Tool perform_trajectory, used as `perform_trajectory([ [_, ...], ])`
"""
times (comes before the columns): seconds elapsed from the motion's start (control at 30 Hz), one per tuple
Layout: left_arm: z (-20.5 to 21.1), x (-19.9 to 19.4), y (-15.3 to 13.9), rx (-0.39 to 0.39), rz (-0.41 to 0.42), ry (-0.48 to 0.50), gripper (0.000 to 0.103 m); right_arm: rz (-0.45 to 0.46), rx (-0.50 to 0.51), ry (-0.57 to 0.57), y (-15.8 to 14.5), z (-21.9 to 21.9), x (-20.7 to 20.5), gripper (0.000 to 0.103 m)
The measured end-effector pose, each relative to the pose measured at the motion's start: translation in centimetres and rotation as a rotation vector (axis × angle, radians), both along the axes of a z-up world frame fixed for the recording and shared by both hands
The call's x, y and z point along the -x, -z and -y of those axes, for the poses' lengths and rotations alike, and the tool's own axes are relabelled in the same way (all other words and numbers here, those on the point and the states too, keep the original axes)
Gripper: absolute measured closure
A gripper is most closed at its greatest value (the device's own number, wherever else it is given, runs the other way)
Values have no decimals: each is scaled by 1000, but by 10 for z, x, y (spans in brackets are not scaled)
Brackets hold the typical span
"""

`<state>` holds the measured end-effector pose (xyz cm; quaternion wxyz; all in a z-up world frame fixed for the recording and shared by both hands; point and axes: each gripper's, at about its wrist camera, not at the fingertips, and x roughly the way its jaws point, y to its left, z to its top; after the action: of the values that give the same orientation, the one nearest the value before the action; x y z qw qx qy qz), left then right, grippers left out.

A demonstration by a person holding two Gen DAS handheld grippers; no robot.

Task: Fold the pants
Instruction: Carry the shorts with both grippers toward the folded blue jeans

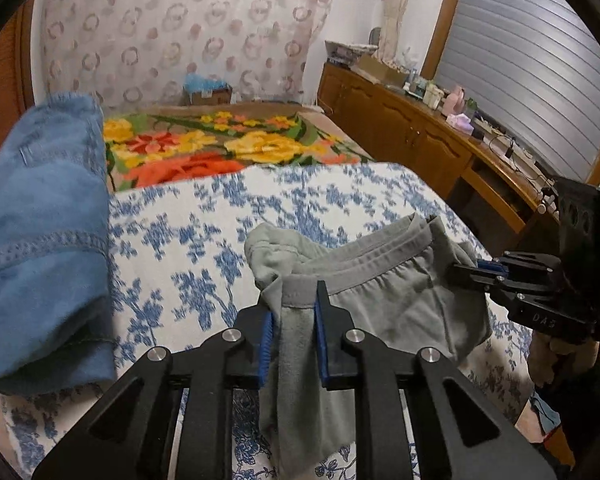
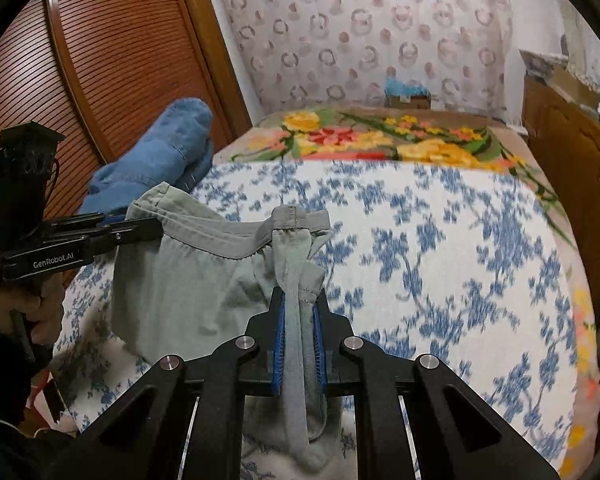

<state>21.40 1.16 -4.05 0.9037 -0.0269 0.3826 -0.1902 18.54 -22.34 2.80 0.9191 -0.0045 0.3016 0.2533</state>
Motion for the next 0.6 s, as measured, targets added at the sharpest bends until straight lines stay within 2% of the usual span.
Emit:
perform_trajectory([
  [0.3,-4,2,-40,3,117,-25,84,142,-4,-9,-45,-2,7,91],
  [0.6,-13,14,-63,4,191,-57,84,215,9,-36,-62,-4,6,91],
])
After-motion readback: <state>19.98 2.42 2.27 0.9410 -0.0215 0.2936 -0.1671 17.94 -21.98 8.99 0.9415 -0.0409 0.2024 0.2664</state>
